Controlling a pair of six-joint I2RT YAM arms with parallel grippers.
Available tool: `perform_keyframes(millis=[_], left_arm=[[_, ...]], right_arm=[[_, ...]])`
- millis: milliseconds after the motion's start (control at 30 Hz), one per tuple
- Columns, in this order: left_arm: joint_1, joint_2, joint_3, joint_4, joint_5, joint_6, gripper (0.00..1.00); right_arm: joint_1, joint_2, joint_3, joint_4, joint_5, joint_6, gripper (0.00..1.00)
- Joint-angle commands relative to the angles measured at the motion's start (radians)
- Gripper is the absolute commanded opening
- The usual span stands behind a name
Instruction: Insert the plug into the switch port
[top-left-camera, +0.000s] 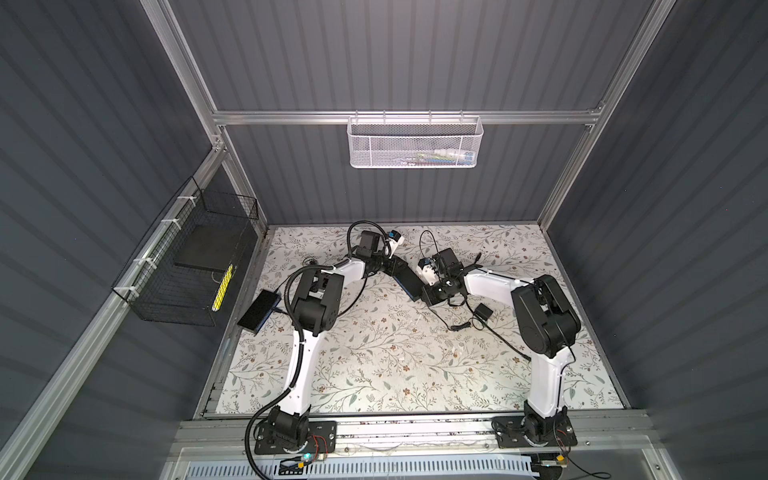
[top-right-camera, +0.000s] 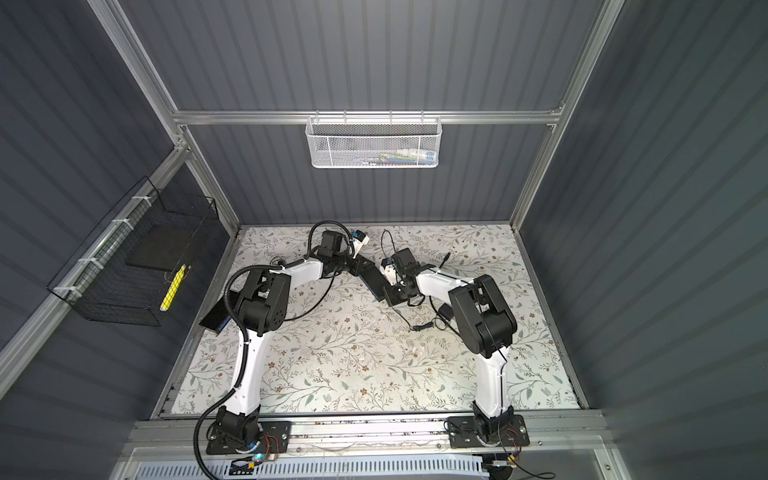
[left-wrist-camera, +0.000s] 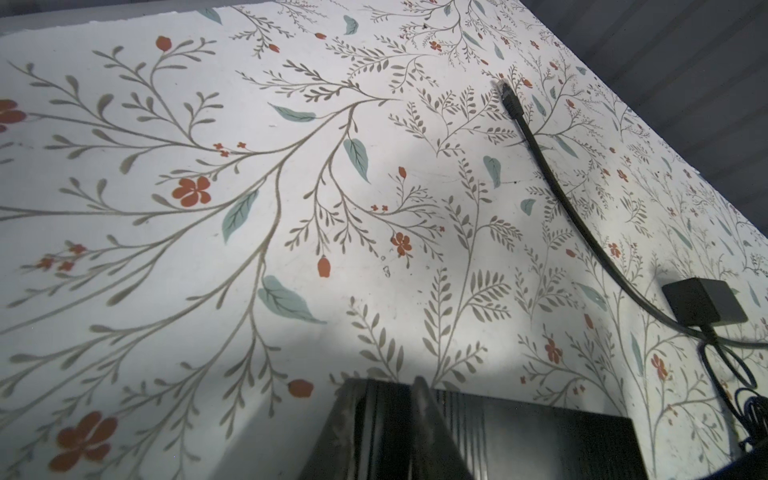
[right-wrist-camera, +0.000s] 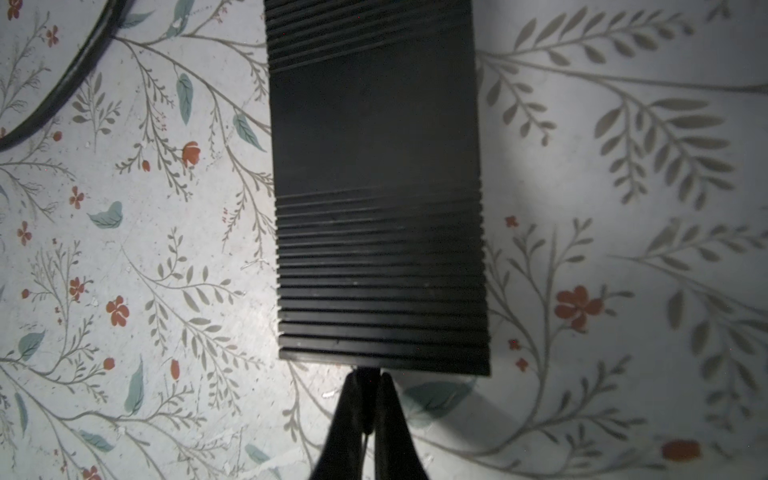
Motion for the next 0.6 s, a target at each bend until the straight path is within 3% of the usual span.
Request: perform_keyframes(millis=[0,367,567], left_arm=[[-0.135,0.033,-0.074,-0.276,0.182,-0.004,0.22],[-0.120,0.043,-0.055,-0.273,0.144,-0.007,0.22],[-0.078,0.051,-0.013,-0.327,0.081,0.014,0.23]], right_arm=[[-0.015,0.014,0.099,0.328,0.027,-0.002,0.00],[-0.015,0.006,0.109,0.307,0.028,-0.033,0.00],[-0.015,-0.040,0.039,0.301,0.053,-0.047,0.10]])
